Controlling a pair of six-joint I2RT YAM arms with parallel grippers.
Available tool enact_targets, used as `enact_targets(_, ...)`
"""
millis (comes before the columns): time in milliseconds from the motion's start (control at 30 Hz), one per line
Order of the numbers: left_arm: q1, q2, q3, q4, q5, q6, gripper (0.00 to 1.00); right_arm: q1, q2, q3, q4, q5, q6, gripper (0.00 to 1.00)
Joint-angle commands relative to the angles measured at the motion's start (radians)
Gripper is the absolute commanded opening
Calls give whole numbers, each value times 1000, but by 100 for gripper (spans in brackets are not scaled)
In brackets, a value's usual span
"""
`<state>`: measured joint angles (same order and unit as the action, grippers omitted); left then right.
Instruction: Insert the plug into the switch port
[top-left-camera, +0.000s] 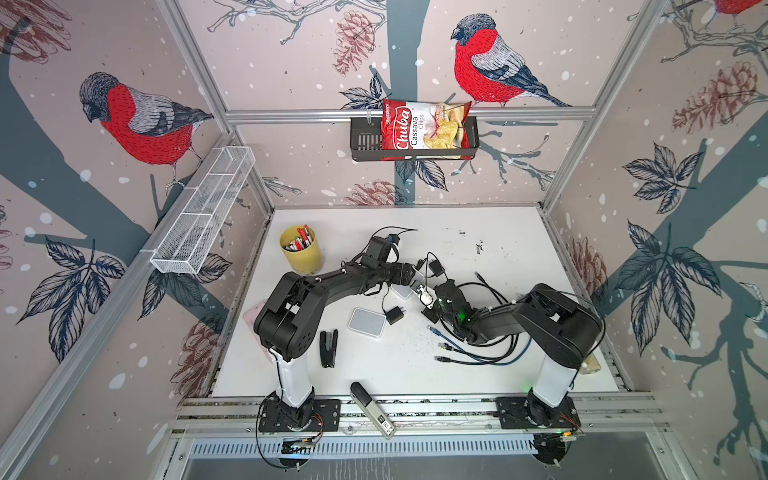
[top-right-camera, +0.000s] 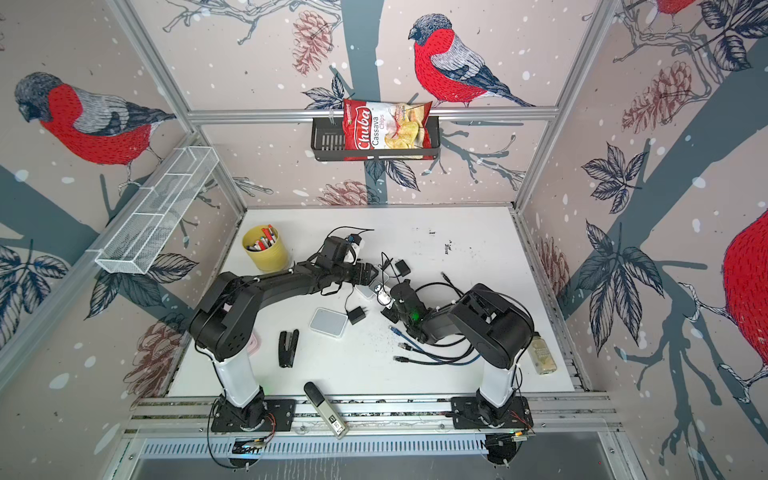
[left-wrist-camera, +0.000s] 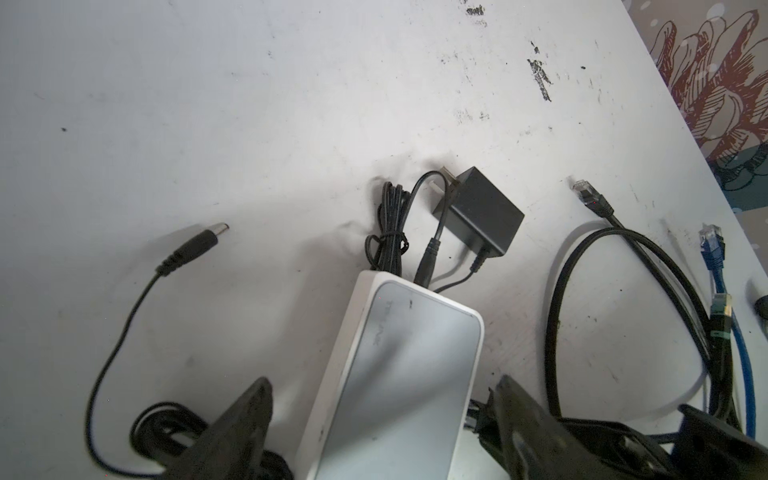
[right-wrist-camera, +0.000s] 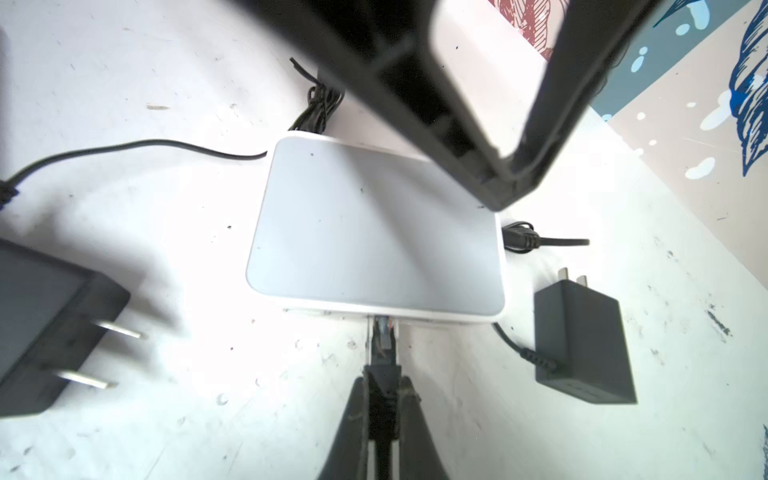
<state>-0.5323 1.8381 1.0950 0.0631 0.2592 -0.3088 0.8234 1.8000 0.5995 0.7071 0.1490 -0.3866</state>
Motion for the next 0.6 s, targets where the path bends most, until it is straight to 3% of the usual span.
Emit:
enact_targets(0,2,3,15,20,-24,-24,81,-1,2,-7,16,15,18,0)
enact_targets(200,2,17,39,-2,-88,-55,65,-1,6,-12,24,14,22,0)
enact_targets(567,-4,97,92,-59,-146,-62,54,0,12,-4,28,15,27,0)
